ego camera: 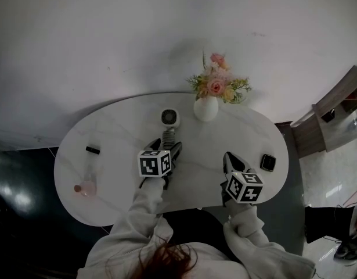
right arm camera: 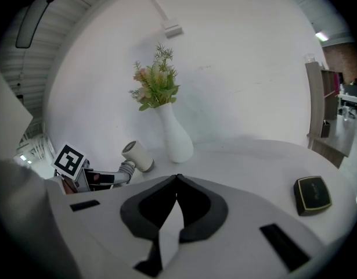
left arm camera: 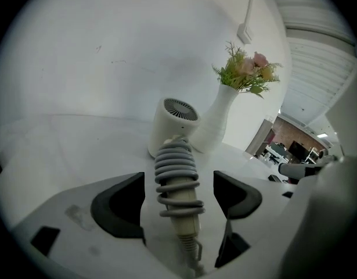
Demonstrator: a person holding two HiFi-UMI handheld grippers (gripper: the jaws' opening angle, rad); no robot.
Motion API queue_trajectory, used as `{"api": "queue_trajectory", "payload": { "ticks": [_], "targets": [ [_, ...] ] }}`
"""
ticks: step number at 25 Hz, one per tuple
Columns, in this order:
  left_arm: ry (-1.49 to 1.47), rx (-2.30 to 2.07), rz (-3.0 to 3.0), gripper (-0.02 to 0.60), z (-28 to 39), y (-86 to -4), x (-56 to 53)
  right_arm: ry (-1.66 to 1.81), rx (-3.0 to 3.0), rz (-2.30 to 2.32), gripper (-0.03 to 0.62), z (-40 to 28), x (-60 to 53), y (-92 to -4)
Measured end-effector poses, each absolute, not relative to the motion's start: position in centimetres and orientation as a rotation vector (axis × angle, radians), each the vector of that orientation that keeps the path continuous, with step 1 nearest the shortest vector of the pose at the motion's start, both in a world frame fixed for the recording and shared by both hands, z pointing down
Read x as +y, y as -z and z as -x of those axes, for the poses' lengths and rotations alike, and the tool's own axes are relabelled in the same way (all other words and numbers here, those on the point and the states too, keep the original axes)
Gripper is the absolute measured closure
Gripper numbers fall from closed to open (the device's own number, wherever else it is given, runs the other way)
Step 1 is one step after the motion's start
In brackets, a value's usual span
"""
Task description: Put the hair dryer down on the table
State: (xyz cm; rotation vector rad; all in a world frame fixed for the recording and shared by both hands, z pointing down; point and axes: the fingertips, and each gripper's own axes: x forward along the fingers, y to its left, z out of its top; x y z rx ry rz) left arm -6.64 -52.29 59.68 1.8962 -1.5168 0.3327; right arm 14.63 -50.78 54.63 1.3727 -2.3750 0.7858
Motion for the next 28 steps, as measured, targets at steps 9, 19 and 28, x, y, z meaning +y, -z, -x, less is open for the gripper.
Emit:
{"api": "queue_trajectory", "payload": {
  "ticks": [9, 19, 28],
  "targets": [
    [-0.303, -1.577, -1.977, 0.241, 6.8, -57.3, -48.9, -0.755, -2.409, -1.364, 0.545, -14.2, -49.8, -53.4],
    [-0.168, -1.699, -1.978, 0.242, 9.0, -53.7, -45.2, -0.699, -2.498, -1.35, 0.545, -12.7, -49.8, -50.2],
    [-0.039, -1.853, -2.126, 0.244, 11.5, -46.3, -43.8, -0.551, -2.645, -1.321, 0.545, -9.5, -50.2, -44.5]
  ]
}}
